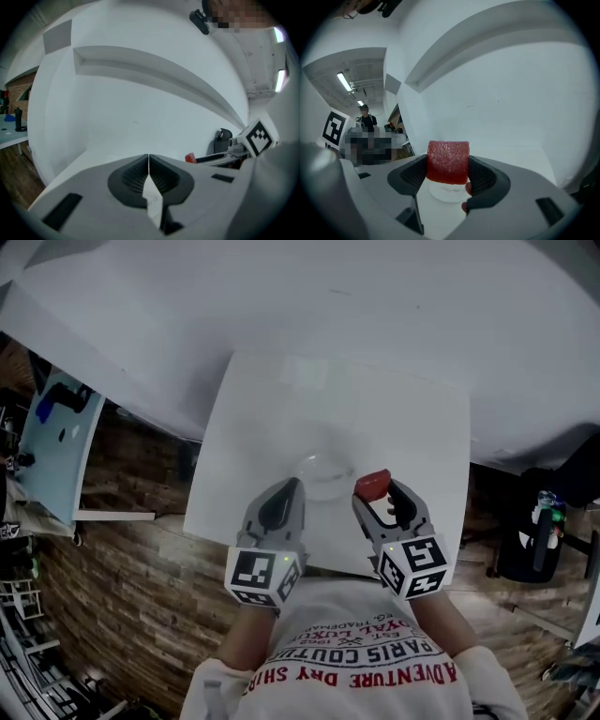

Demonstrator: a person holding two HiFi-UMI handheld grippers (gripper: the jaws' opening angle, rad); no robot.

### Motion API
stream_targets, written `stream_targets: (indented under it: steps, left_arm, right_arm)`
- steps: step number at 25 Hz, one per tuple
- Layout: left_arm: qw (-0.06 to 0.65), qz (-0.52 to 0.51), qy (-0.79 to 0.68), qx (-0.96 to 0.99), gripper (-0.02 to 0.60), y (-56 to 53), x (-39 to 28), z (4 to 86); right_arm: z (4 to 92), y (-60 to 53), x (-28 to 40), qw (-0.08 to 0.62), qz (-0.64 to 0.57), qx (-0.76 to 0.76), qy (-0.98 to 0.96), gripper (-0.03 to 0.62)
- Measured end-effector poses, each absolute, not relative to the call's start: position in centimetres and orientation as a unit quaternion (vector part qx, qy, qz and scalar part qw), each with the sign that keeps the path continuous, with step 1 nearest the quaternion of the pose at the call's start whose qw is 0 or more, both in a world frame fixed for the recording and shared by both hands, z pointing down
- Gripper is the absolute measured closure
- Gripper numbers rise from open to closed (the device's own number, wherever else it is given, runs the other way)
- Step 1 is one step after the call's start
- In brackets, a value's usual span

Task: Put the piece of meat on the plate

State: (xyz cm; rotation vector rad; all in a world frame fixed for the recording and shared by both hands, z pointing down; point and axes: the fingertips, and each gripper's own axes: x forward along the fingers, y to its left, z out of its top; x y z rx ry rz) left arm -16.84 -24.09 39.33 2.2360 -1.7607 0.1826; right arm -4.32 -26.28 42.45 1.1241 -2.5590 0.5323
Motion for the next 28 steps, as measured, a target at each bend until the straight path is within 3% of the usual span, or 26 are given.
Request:
stream_targets:
  steps: [12, 28]
  left_arm:
    - [0.167, 0.100, -0.525, 0.829, 0.572, -30.8, -21.9, 42.2]
    - [0.252, 0.149, -0.474, 0.830, 0.572, -31.0, -24.4, 52.4]
  right_arm:
    - [46.1, -29.8, -9.5, 0.186, 0.230, 0.468, -0.833, 0.315]
    - [59.6, -30.2, -13.3, 0.322, 0.320, 0.462, -0.762, 0.315]
